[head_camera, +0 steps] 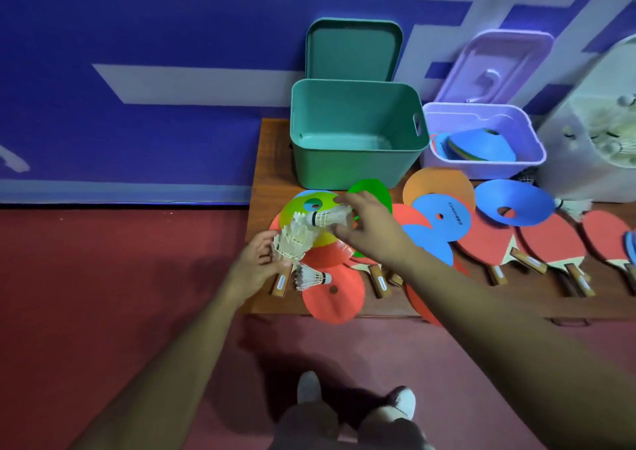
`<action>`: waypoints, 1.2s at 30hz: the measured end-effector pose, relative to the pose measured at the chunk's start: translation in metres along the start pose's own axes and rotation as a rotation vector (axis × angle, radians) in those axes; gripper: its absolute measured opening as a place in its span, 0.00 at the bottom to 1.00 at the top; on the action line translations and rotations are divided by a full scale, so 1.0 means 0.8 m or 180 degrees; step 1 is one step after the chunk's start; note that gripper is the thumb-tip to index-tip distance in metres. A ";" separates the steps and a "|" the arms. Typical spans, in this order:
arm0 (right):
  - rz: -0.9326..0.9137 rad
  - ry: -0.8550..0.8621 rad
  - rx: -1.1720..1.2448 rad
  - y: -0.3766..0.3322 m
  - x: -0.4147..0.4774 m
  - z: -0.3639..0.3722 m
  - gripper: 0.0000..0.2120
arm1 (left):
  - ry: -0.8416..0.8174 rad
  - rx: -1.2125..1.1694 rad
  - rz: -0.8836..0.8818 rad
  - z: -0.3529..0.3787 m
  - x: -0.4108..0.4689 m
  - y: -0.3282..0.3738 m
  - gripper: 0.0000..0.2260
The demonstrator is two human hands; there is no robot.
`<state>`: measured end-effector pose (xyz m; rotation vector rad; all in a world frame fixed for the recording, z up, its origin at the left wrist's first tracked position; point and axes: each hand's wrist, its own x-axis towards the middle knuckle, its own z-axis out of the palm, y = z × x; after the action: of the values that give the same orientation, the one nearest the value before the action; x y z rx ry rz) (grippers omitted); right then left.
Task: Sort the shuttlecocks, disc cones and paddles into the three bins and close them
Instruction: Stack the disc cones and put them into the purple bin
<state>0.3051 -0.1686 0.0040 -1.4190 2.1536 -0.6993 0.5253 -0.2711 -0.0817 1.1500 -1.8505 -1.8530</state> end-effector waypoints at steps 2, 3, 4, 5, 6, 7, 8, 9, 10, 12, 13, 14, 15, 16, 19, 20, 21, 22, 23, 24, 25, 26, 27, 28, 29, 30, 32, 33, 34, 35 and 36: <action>-0.0306 -0.0326 -0.0205 -0.016 0.007 0.007 0.28 | -0.0019 0.0125 0.0059 -0.006 -0.002 -0.002 0.26; -0.0431 -0.0471 -0.0254 -0.023 0.009 0.013 0.30 | -0.0020 0.0208 0.0066 -0.008 -0.004 -0.002 0.26; -0.0541 -0.0601 -0.0279 -0.028 0.010 0.019 0.31 | -0.0011 0.0290 0.0074 -0.011 -0.005 -0.005 0.27; -0.0646 -0.0696 -0.0333 -0.033 0.011 0.025 0.32 | 0.0002 0.0368 0.0070 -0.013 -0.007 -0.007 0.26; -0.0770 -0.0739 -0.0420 -0.037 0.011 0.031 0.33 | 0.0008 0.0419 0.0072 -0.014 -0.010 -0.009 0.26; -0.0877 -0.0756 -0.0508 -0.040 0.011 0.035 0.34 | 0.0004 0.0467 0.0074 -0.014 -0.012 -0.012 0.26; -0.0978 -0.0789 -0.0556 -0.043 0.010 0.039 0.36 | -0.0007 0.0496 0.0077 -0.014 -0.014 -0.015 0.26; -0.1087 -0.0833 -0.0504 -0.045 0.009 0.043 0.37 | -0.0005 0.0478 0.0067 -0.014 -0.016 -0.016 0.26; -0.1181 -0.0846 -0.0306 -0.047 0.008 0.046 0.38 | 0.0033 0.0388 0.0037 -0.014 -0.017 -0.018 0.27; -0.1096 -0.0612 0.0400 -0.046 0.007 0.053 0.37 | 0.0174 0.0112 -0.0007 -0.015 -0.016 -0.019 0.27; -0.0833 -0.0318 0.0820 -0.044 0.007 0.055 0.33 | 0.0267 0.0017 -0.0014 -0.017 -0.016 -0.020 0.27; -0.0461 0.0060 0.1165 -0.038 0.005 0.058 0.29 | 0.0351 -0.0037 -0.0005 -0.018 -0.015 -0.021 0.26; -0.0100 0.0396 0.1296 -0.029 0.003 0.064 0.23 | 0.0417 -0.0068 0.0001 -0.020 -0.015 -0.022 0.25; 0.0145 0.0565 0.1120 -0.016 0.000 0.070 0.19 | 0.0467 -0.0098 0.0008 -0.022 -0.014 -0.024 0.25; 0.0060 -0.0264 0.0039 0.028 -0.020 0.099 0.17 | 0.0550 -0.0148 -0.0020 -0.026 -0.014 -0.030 0.25; -0.0069 -0.0669 -0.0283 0.038 -0.027 0.110 0.19 | 0.0572 -0.0158 -0.0034 -0.026 -0.014 -0.033 0.26; -0.0202 -0.0979 -0.0621 0.045 -0.032 0.121 0.22 | 0.0594 -0.0169 -0.0060 -0.027 -0.014 -0.035 0.26; -0.0330 -0.1179 -0.0983 0.048 -0.035 0.131 0.25 | 0.0611 -0.0184 -0.0086 -0.027 -0.014 -0.037 0.26; -0.0446 -0.1304 -0.1354 0.049 -0.035 0.141 0.26 | 0.0626 -0.0198 -0.0105 -0.027 -0.014 -0.039 0.26; -0.0540 -0.1369 -0.1658 0.047 -0.034 0.149 0.26 | 0.0634 -0.0208 -0.0113 -0.026 -0.013 -0.041 0.26; -0.0592 -0.1375 -0.1869 0.044 -0.031 0.155 0.25 | 0.0644 -0.0215 -0.0115 -0.026 -0.012 -0.043 0.26; -0.0614 -0.1353 -0.2002 0.043 -0.028 0.160 0.23 | 0.0659 -0.0220 -0.0124 -0.026 -0.012 -0.044 0.26; -0.0612 -0.1312 -0.2072 0.044 -0.024 0.166 0.22 | 0.0675 -0.0236 -0.0127 -0.026 -0.011 -0.044 0.26; -0.0610 -0.1235 -0.2093 0.047 -0.022 0.170 0.22 | 0.0693 -0.0252 -0.0133 -0.027 -0.009 -0.045 0.26; -0.0604 -0.1160 -0.2088 0.050 -0.020 0.173 0.21 | 0.0694 -0.0266 -0.0131 -0.027 -0.008 -0.045 0.26; -0.0624 -0.1073 -0.2082 0.052 -0.019 0.175 0.20 | 0.0687 -0.0276 -0.0129 -0.027 -0.007 -0.045 0.26; -0.0684 -0.0879 -0.2048 0.057 -0.021 0.172 0.18 | 0.0667 -0.0300 -0.0125 -0.025 -0.007 -0.043 0.26; -0.0648 -0.0865 -0.1995 0.060 -0.023 0.166 0.16 | 0.0660 -0.0307 -0.0124 -0.024 -0.007 -0.040 0.26; -0.0533 -0.0857 -0.1814 0.063 -0.025 0.157 0.13 | 0.0636 -0.0311 -0.0121 -0.021 -0.006 -0.037 0.26; -0.0335 -0.0800 -0.1467 0.065 -0.025 0.144 0.10 | 0.0602 -0.0320 -0.0107 -0.018 -0.005 -0.032 0.26; -0.0109 -0.0659 -0.0979 0.068 -0.026 0.129 0.06 | 0.0561 -0.0327 -0.0083 -0.015 -0.004 -0.028 0.26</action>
<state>0.3397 -0.1476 -0.1068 -1.6063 2.1410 -0.2234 0.5429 -0.2745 -0.0997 1.2624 -1.6334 -1.7751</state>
